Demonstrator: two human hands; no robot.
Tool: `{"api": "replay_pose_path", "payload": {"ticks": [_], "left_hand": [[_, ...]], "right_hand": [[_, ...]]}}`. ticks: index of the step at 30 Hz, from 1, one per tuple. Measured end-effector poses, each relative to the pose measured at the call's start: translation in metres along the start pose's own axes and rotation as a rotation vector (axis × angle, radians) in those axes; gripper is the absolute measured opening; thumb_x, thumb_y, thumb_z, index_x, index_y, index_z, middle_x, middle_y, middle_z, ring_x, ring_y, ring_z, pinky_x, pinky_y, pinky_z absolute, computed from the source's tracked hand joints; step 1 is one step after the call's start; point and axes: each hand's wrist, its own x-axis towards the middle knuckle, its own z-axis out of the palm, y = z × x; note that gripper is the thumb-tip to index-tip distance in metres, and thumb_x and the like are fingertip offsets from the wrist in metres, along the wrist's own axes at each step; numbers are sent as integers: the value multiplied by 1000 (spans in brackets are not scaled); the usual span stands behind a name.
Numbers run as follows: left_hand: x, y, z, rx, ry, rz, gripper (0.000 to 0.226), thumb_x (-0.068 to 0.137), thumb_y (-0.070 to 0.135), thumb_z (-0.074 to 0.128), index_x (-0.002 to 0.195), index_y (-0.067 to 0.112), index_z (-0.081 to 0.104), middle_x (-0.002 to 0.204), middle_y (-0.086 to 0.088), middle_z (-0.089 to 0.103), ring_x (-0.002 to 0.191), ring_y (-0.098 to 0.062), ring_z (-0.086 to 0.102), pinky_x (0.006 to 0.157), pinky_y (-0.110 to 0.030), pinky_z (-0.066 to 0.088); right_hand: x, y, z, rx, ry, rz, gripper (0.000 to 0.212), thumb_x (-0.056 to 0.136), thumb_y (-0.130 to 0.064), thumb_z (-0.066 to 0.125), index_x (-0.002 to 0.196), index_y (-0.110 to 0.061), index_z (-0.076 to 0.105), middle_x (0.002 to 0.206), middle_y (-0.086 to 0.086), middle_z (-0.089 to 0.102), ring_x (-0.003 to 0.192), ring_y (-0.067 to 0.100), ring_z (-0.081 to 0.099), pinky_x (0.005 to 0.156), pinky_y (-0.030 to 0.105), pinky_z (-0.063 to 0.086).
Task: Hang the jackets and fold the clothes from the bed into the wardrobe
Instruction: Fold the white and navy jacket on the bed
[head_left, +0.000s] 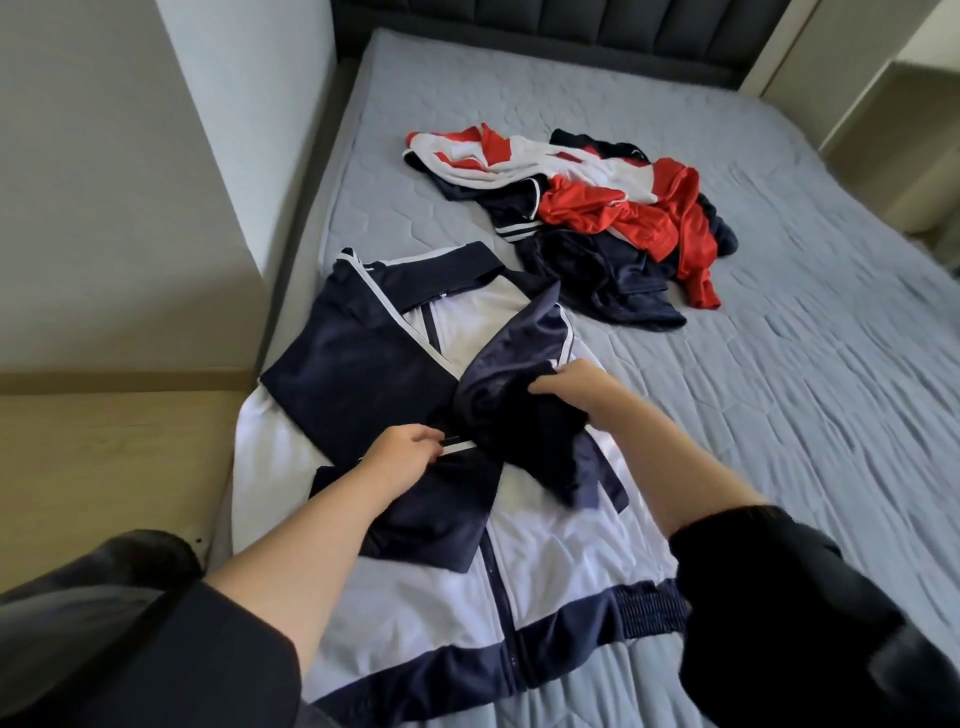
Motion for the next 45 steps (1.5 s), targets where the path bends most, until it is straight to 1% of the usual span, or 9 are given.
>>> {"api": "replay_pose_path", "payload": {"ticks": [2,7,12,16,26,32,38,41,45], "left_hand": [[-6,7,2,-371,-71,-117,30,100,23,42,117,8,62,109,-9,68,99,-19,63,89,-30,45],[-22,15,2,-933,-406,-227,43,101,40,37,118,9,61,118,-12,66,111,-24,62,84,-34,49],[-23,18,1,-739,-257,-231,16,93,6,50,93,12,65,75,-3,73,65,-17,69,59,-28,54],[-24,14,-8,-734,-227,-93,24,98,9,47,102,19,68,91,-4,73,80,-20,68,71,-31,54],[-28,62,-32,-531,-284,241,28,98,5,45,119,20,56,98,5,69,84,-6,67,75,-18,53],[-33,55,-49,-877,-558,0,23,96,10,41,106,12,62,86,-5,73,77,-16,71,67,-24,57],[-33,-13,-66,-364,-430,-409,21,92,24,54,87,9,67,77,-9,70,73,-23,66,76,-32,52],[-33,-21,-60,-321,-437,-340,32,86,38,66,112,19,70,109,-8,71,106,-27,64,101,-39,46],[-35,-18,-64,-270,-642,-353,51,72,46,68,117,21,65,118,-10,67,113,-27,61,101,-38,44]], "right_hand": [[-32,-7,6,524,-291,63,14,83,-11,67,95,-3,66,91,12,72,78,21,72,64,28,57],[-78,11,30,830,-552,127,24,85,0,55,107,5,65,103,18,71,87,27,71,73,33,58],[-85,46,39,642,-503,261,15,92,-2,51,98,-1,64,85,10,72,70,19,70,59,27,56],[-81,67,40,444,-545,296,11,93,-10,51,87,-4,58,71,10,58,60,17,53,56,25,46],[-37,39,46,1157,-366,220,60,98,-52,34,123,0,47,112,19,66,99,30,65,86,40,51],[-21,-10,52,1138,-284,155,26,95,-24,51,110,-6,61,89,11,72,77,24,70,66,33,54],[-14,18,76,890,36,388,22,96,-9,49,117,-8,56,86,9,62,70,22,60,55,31,55],[-20,32,82,967,-4,411,23,91,-18,60,113,-13,57,81,8,66,65,22,65,44,27,53],[-33,40,83,912,-306,363,22,92,-32,58,101,-12,64,77,7,72,65,21,71,55,32,57]]}}
